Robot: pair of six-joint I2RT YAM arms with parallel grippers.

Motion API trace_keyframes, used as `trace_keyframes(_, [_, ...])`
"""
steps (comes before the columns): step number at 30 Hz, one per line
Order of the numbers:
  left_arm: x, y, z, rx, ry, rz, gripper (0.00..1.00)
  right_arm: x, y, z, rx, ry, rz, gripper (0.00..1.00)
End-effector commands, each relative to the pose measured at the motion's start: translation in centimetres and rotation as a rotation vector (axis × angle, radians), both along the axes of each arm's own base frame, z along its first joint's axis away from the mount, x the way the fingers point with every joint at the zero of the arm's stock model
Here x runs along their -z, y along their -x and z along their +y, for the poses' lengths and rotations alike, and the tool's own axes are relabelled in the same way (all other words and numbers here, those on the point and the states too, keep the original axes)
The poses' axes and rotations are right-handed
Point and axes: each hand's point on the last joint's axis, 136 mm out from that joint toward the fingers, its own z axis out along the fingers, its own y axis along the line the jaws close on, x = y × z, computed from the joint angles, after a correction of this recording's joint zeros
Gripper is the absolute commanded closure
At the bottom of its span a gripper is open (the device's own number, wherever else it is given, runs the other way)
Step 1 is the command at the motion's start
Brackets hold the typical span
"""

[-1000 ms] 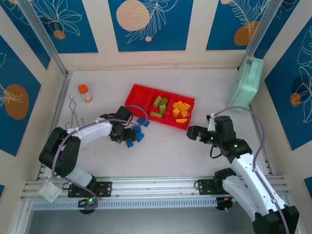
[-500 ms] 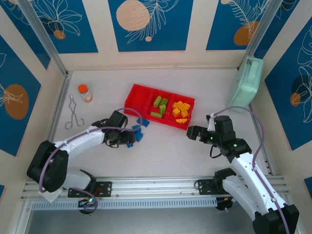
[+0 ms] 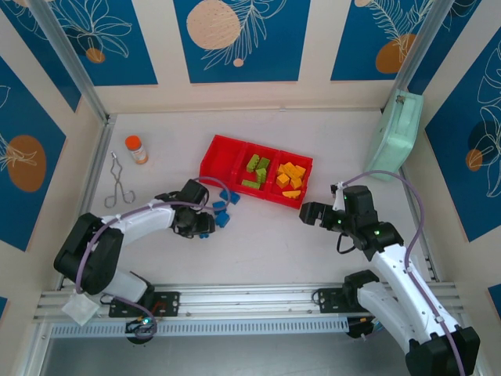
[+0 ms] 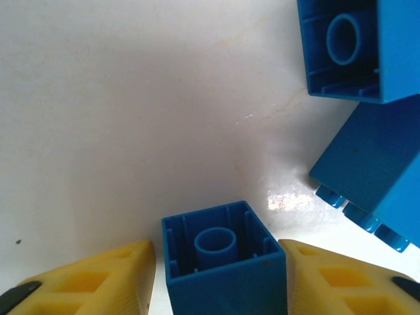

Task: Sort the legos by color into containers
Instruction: Pick up the lego from the center of the table.

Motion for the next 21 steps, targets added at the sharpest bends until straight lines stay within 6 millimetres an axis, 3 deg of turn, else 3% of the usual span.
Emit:
trace_keyframes(1, [-0.1,0.4,0.7,-0.005,-0.025,-0.008,0.51,0.5,0.3,-0.1,0.006,-0.003,0.019,0.01])
trace_keyframes(6, [-0.6,0.1,0.3,0.004,0.000,-0.037,0.61,0.5,0.3,-0.1,0.006,0.000,0.020,0.01])
trace_keyframes(10, [-2.4,-0.6,-0.1,0.013,0.037,-0.108,0.70,0.4,0.2,-0.1,0.007,-0.001,0.018,0.01])
trace_keyframes(16, [-9.8,-3.6,-0.3,0.032,0.051,-0.323,0.74,0.3,0.3,0.0,0.005,-0.002,0.019,0.01])
trace_keyframes(21, [-14.8,-8.3,-1.2,0.111,-0.011,-0.439,0.74,0.4,0.3,0.0,0.004,-0.004,0.020,0.01])
